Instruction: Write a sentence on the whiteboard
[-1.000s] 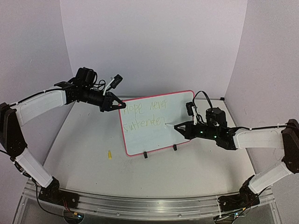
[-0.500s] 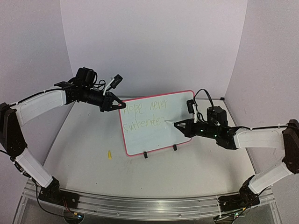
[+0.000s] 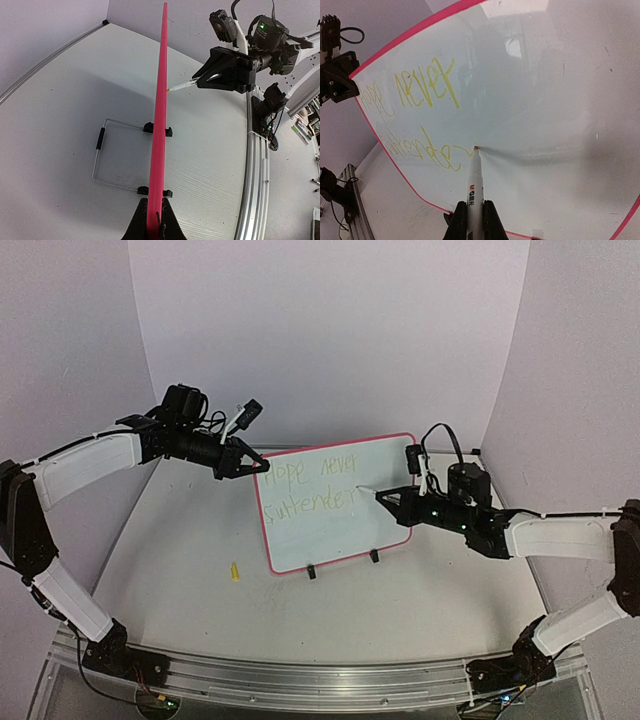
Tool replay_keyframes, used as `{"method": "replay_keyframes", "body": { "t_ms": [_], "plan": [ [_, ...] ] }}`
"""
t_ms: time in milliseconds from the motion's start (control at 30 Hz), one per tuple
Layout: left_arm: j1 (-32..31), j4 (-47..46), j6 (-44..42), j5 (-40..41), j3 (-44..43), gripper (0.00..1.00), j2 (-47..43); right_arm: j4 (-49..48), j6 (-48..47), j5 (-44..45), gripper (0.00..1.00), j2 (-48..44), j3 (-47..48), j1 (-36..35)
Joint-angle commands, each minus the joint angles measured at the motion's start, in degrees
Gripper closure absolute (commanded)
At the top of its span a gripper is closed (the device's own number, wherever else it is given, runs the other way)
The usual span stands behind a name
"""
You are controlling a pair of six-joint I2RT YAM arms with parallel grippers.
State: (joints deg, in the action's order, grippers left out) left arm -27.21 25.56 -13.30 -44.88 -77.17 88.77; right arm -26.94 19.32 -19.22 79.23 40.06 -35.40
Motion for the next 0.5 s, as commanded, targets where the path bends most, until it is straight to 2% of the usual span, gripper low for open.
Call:
{"method": "replay_keyframes", "body": {
  "t_ms": [0,233,467],
  "plan": [
    [0.23,0.49,-1.95,2.02,-0.16,1.0,-2.2,-2.68,0.37,4.13,1.0,-2.61,-0.38,0.19],
    [0.23,0.52,-1.93,2.08,-0.18,1.0,-2.18,-2.94,0.31,0.83,1.0,-3.28,-0.98,0.22],
    [0.23,0.49,-1.84,2.01,-0.14,1.0,-2.12,-3.19,0.82,2.53,1.0,-6.79,-3.73,0.23]
  ]
}}
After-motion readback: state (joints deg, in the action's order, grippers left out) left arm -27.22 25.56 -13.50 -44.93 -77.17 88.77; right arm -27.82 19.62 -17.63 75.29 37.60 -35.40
